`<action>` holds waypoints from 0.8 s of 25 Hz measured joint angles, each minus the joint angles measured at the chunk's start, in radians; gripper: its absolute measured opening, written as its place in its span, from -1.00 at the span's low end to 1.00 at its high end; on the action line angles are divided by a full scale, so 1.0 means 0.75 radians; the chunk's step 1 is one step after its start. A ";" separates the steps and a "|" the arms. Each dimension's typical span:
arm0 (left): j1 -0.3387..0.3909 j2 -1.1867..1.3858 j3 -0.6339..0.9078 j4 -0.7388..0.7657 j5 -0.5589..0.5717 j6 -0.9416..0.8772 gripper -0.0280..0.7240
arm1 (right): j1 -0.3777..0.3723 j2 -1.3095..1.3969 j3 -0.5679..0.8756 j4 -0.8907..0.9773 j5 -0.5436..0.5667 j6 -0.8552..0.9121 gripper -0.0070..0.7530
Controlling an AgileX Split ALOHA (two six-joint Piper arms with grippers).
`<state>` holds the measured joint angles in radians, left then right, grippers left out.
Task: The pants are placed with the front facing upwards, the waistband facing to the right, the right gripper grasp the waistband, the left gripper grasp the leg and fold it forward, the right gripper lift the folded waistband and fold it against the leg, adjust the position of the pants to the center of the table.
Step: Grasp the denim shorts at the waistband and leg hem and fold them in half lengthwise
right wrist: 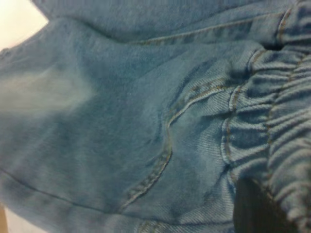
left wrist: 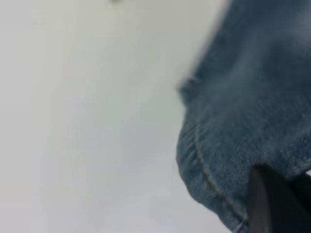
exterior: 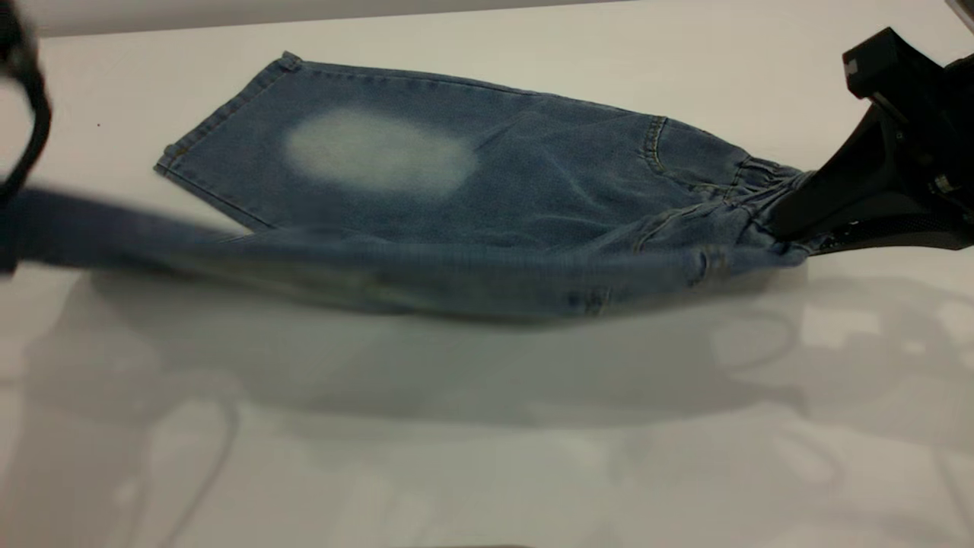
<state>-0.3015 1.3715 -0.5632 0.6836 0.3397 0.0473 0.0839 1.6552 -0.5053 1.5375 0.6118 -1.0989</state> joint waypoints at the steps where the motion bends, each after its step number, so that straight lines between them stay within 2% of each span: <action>1: 0.002 0.025 -0.042 0.047 -0.003 -0.040 -0.87 | 0.000 0.003 0.000 0.027 -0.004 0.007 -0.82; 6: 0.027 0.246 -0.274 0.306 -0.023 -0.308 -0.87 | 0.000 0.071 -0.013 0.282 -0.017 0.012 -0.82; 10: 0.031 0.458 -0.463 0.447 -0.031 -0.438 -0.87 | 0.000 0.197 -0.137 0.346 -0.026 0.027 -0.82; 20: 0.031 0.865 -0.944 0.555 -0.120 -0.513 -0.87 | 0.000 0.468 -0.484 0.354 -0.052 0.230 -0.81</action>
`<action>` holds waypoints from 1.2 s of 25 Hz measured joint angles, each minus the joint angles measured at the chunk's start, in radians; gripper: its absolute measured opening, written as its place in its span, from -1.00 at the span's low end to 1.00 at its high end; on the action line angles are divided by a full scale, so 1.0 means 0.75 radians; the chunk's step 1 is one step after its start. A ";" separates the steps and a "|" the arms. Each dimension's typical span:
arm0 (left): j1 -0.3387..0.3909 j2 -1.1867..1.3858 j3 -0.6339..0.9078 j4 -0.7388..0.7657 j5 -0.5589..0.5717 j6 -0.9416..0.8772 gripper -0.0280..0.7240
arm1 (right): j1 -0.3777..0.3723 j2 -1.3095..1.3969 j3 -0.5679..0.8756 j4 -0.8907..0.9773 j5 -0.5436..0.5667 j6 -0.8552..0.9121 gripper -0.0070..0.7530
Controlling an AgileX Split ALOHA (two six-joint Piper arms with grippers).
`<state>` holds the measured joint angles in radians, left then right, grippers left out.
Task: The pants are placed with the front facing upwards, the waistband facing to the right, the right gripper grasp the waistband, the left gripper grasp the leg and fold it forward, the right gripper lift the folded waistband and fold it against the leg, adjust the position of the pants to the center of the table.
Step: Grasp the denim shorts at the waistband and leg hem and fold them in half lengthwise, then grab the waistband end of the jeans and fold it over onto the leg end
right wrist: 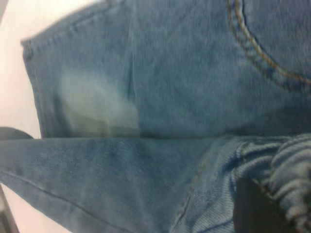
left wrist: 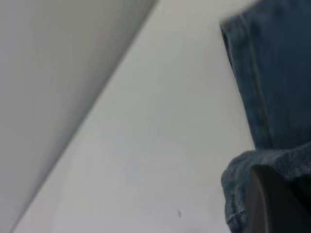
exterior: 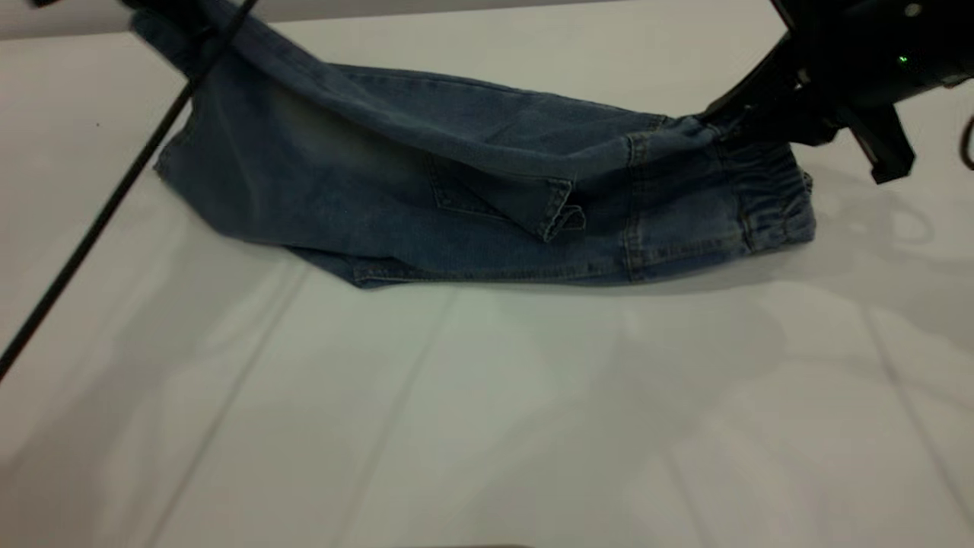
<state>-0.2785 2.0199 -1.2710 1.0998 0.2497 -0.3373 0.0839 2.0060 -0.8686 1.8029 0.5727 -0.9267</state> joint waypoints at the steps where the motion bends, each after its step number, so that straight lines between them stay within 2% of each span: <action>1: 0.000 0.037 -0.042 0.000 0.000 0.000 -0.87 | 0.000 0.014 -0.020 0.000 -0.002 0.030 -0.81; 10: 0.000 0.293 -0.238 0.000 0.109 -0.033 -0.82 | -0.029 0.053 -0.051 0.005 -0.061 0.296 -0.79; 14: 0.000 0.346 -0.279 0.005 0.114 -0.156 -0.61 | -0.064 0.077 -0.053 0.005 -0.066 0.409 -0.70; 18: 0.000 0.352 -0.287 0.034 0.114 -0.308 -0.18 | -0.111 0.078 -0.055 0.007 -0.051 0.410 -0.42; 22: 0.000 0.348 -0.287 0.065 0.114 -0.424 0.26 | -0.192 0.078 -0.060 0.008 0.041 0.267 0.05; 24: 0.000 0.332 -0.287 0.074 0.124 -0.447 0.38 | -0.224 0.078 -0.060 0.009 0.130 0.204 0.27; 26: -0.001 0.301 -0.287 0.075 0.146 -0.451 0.42 | -0.247 0.078 -0.060 0.003 0.255 0.162 0.41; 30: -0.012 0.240 -0.287 0.079 0.166 -0.450 0.44 | -0.248 0.078 -0.061 -0.121 0.469 0.161 0.51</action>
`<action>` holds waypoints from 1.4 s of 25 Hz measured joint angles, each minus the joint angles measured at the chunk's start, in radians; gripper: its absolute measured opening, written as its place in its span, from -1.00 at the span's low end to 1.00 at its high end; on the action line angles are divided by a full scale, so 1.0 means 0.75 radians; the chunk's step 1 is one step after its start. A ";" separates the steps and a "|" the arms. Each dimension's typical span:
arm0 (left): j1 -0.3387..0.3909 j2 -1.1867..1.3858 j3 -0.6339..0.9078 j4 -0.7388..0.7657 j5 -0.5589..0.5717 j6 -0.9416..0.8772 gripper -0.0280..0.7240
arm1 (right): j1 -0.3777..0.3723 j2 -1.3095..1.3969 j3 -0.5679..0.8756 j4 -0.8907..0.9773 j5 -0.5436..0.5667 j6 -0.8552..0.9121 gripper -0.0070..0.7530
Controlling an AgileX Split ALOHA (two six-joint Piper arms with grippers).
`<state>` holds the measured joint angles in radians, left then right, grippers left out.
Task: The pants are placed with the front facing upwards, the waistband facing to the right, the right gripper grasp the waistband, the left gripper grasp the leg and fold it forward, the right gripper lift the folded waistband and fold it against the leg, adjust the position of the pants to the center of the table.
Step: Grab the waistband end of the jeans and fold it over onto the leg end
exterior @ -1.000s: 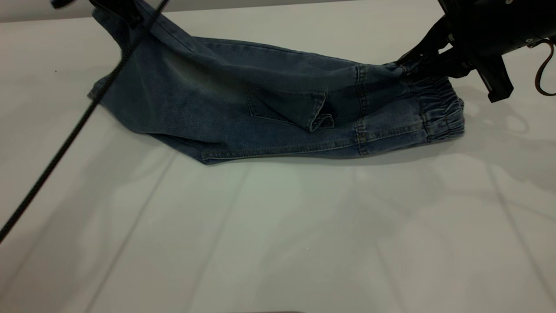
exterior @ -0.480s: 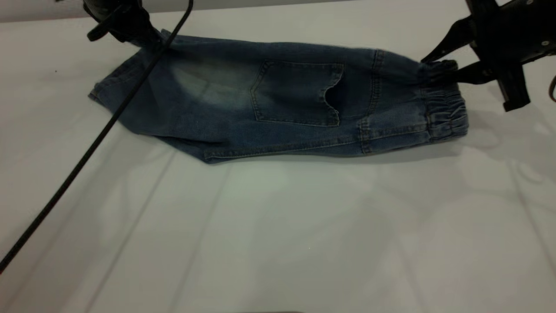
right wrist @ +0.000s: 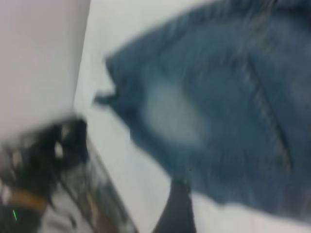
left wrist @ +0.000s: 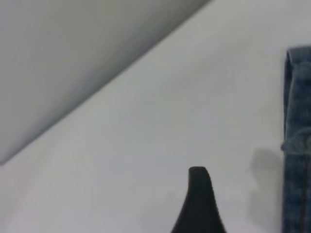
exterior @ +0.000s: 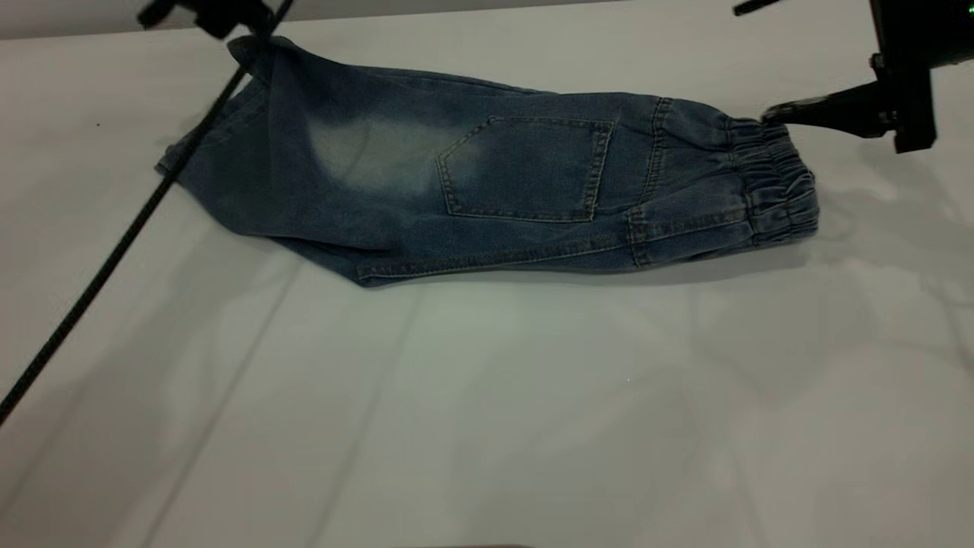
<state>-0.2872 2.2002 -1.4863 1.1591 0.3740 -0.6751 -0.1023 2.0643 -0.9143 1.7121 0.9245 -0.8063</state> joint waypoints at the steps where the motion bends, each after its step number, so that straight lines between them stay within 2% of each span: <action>1: -0.003 -0.009 0.000 0.000 -0.003 0.000 0.44 | 0.004 0.000 0.000 -0.042 0.032 0.015 0.51; 5: -0.017 -0.015 0.000 0.001 -0.007 -0.004 0.44 | 0.040 0.000 0.000 -0.266 0.074 0.113 0.52; 10: -0.054 -0.015 0.000 0.001 -0.010 -0.005 0.44 | 0.087 -0.001 0.003 -0.519 -0.078 0.279 0.52; 17: -0.108 -0.015 0.000 0.000 -0.032 -0.009 0.44 | 0.096 0.001 0.008 -0.483 -0.356 0.320 0.52; 26: -0.183 -0.015 0.000 -0.005 -0.058 -0.018 0.44 | 0.096 0.105 0.008 -0.332 -0.401 0.320 0.47; 28: -0.196 -0.015 0.000 -0.017 -0.061 -0.019 0.44 | 0.096 0.114 0.008 -0.306 -0.411 0.303 0.35; 29: -0.202 -0.015 0.000 -0.023 -0.061 -0.019 0.44 | 0.096 0.116 0.008 -0.292 -0.419 0.284 0.22; 31: -0.215 -0.015 0.000 -0.048 -0.061 -0.019 0.44 | 0.096 0.116 0.008 -0.241 -0.435 0.218 -0.14; 33: -0.229 -0.015 0.000 -0.096 -0.073 -0.019 0.44 | 0.096 0.116 0.008 -0.175 -0.440 0.138 -0.61; 35: -0.247 -0.005 0.000 -0.178 -0.098 -0.019 0.44 | 0.096 0.116 0.008 -0.079 -0.440 0.027 -0.81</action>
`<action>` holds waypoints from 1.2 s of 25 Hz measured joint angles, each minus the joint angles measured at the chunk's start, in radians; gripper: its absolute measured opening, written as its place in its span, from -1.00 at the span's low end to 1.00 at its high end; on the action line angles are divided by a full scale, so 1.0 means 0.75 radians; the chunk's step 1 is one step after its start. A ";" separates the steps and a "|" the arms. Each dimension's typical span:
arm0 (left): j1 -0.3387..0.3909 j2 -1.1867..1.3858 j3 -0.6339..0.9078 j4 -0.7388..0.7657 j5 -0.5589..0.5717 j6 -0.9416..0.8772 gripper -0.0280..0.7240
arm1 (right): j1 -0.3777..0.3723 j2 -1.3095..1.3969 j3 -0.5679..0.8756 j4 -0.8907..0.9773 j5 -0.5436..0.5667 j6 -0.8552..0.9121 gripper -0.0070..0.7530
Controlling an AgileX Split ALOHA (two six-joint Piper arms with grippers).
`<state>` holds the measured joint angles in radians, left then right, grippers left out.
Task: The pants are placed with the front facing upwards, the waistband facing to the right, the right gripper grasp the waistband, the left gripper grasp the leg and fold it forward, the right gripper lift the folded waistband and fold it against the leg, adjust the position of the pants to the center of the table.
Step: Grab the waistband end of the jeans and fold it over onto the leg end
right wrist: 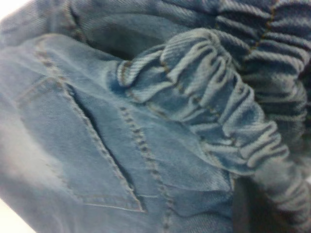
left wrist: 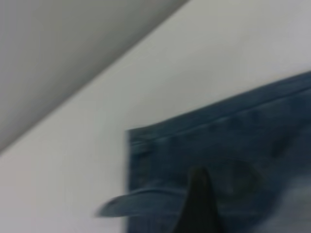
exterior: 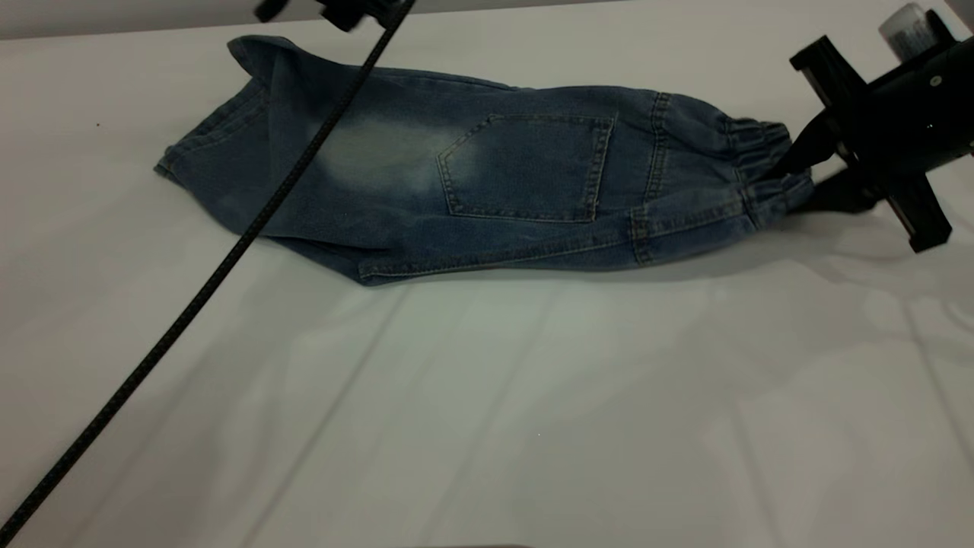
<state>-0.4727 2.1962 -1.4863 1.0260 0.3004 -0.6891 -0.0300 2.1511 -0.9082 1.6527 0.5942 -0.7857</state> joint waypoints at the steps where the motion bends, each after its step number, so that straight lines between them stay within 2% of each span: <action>1: -0.012 0.008 0.000 -0.048 -0.016 0.000 0.44 | 0.000 -0.002 0.000 0.051 0.004 -0.070 -0.84; 7: -0.113 0.056 0.000 -0.247 -0.043 0.009 0.43 | 0.000 -0.071 -0.034 0.190 0.046 -0.426 -0.85; 17: -0.250 0.153 0.000 -0.511 -0.050 0.010 0.27 | 0.000 -0.195 -0.138 0.186 0.221 -0.561 -0.85; 21: -0.308 0.206 0.000 -0.524 -0.093 0.010 0.27 | 0.000 -0.222 -0.174 0.179 0.320 -0.581 -0.85; 25: -0.344 0.214 0.000 -0.524 -0.143 0.008 0.27 | 0.000 -0.253 -0.196 0.125 0.356 -0.593 -0.85; 27: -0.347 0.199 0.000 -0.509 -0.125 0.020 0.27 | 0.000 -0.268 -0.197 0.090 0.357 -0.621 -0.85; 30: -0.334 0.141 0.000 -0.429 -0.011 0.068 0.27 | 0.000 -0.276 -0.200 0.045 0.361 -0.640 -0.85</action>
<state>-0.7230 2.3022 -1.4863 0.7038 0.2923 -0.6381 -0.0300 1.9441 -1.0579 1.6865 0.8650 -1.2656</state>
